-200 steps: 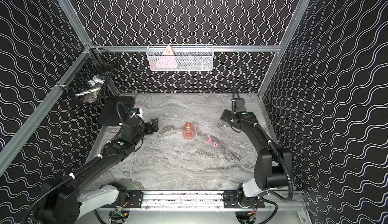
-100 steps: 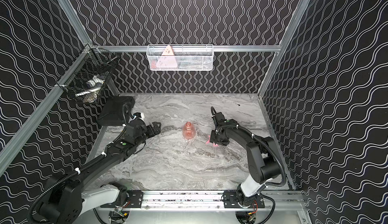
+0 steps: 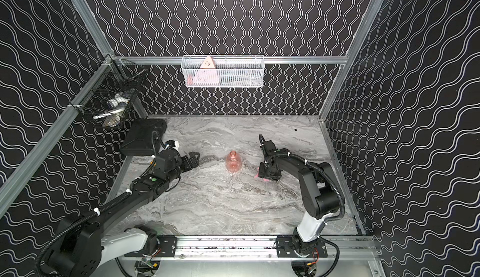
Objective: Attach spray nozzles to spray bottles
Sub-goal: Pick up the spray nozzle from the center of the board.
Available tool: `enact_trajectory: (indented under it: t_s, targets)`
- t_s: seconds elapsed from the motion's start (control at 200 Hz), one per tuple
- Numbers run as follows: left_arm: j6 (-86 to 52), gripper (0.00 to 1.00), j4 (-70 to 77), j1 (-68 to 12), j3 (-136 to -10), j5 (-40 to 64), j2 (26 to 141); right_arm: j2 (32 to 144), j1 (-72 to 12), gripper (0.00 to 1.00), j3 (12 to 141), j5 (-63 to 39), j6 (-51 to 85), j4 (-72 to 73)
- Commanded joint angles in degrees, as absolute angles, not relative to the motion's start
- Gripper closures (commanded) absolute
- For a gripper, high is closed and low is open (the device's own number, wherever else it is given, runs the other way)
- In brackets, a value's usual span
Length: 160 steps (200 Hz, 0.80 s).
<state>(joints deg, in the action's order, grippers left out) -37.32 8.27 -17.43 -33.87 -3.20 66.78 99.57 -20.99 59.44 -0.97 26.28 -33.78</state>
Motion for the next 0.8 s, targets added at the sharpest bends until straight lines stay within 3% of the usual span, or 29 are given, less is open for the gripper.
enact_trajectory:
  t_s: [0.0,0.155,0.23,0.41,0.611,0.796]
  targets:
    - [-36.41,0.01,11.12,-17.4,-33.15,-4.61,65.98,100.02,-21.11,0.56,59.77,-1.93,26.58,-32.95]
    - [-38.54,0.01,8.51,-16.81,-32.71,-9.53,64.01,99.2,-21.1,0.65,58.97,-1.97,27.07,-32.35]
    - [-36.71,0.01,7.97,-16.57,-34.01,-6.96,64.13,98.89,-21.09,0.71,59.14,-1.64,27.16,-32.39]
    - [-31.97,0.01,12.98,-18.2,-36.96,4.55,69.39,97.15,-21.05,0.72,59.89,0.13,28.25,-31.82]
    - [-16.78,0.01,9.59,-29.82,-44.77,0.95,77.44,95.66,-18.48,0.72,62.0,3.1,30.21,-31.15]
    - [1.59,0.01,23.56,-33.27,-36.45,1.1,79.28,95.42,-13.76,0.72,64.5,0.41,31.32,-30.31]
